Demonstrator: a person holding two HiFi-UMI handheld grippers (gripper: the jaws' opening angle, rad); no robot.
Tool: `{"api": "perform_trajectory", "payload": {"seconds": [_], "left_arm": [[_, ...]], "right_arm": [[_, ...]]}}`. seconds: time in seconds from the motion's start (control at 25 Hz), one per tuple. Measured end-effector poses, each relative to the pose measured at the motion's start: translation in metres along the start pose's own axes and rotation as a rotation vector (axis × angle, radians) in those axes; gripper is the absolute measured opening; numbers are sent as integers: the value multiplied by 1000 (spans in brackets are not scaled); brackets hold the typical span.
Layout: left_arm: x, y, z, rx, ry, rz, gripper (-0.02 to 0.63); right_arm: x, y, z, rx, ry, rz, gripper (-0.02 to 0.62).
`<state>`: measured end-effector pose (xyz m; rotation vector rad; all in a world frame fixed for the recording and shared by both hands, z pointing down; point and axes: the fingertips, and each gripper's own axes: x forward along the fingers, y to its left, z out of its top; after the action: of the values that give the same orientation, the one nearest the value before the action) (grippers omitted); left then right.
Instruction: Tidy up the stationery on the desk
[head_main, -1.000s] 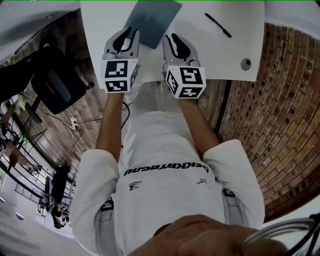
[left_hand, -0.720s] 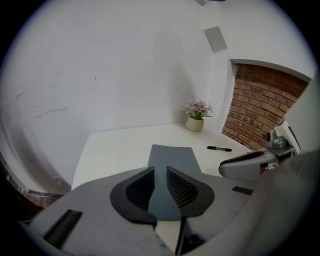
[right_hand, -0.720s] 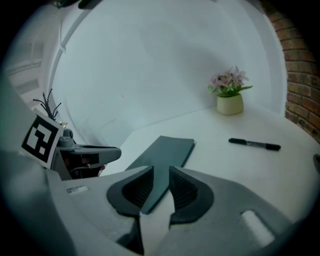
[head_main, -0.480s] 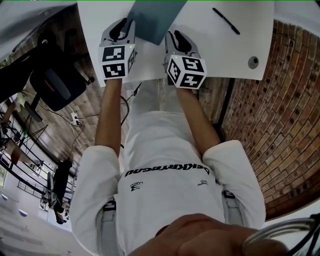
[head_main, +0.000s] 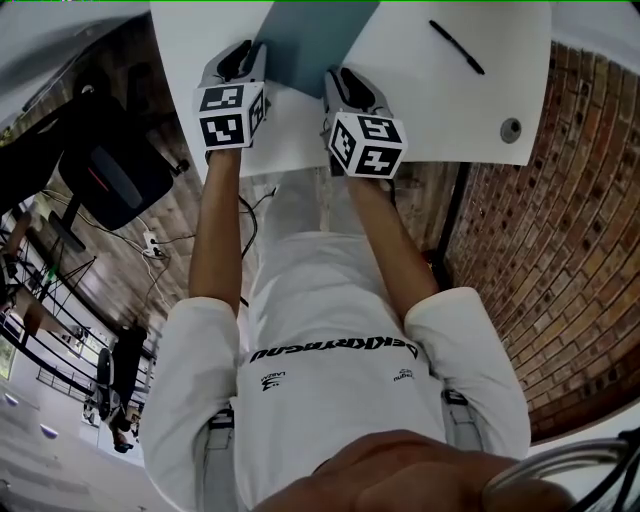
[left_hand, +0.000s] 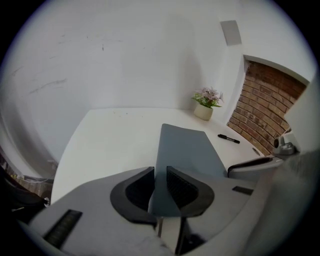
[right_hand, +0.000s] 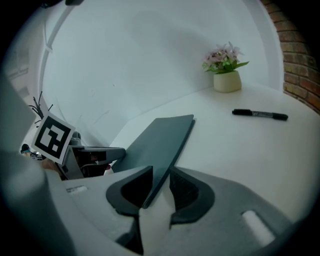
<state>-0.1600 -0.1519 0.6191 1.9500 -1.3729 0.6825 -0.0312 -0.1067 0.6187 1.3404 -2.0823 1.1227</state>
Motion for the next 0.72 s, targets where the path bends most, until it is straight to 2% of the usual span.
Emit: {"api": "perform_trajectory", "payload": {"seconds": [0.16,0.28,0.72], "left_arm": [[1,1,-3,-59,3,-32,74],[1,5,-3,-82,3,-49,74],[-5,-6,-10,-73,21,-38,74]], "right_arm": [[4,0,-6,42,21,20,94],[9,3,-7,35,26,23,87],[1,-6,-4,19,36,4,72]]}}
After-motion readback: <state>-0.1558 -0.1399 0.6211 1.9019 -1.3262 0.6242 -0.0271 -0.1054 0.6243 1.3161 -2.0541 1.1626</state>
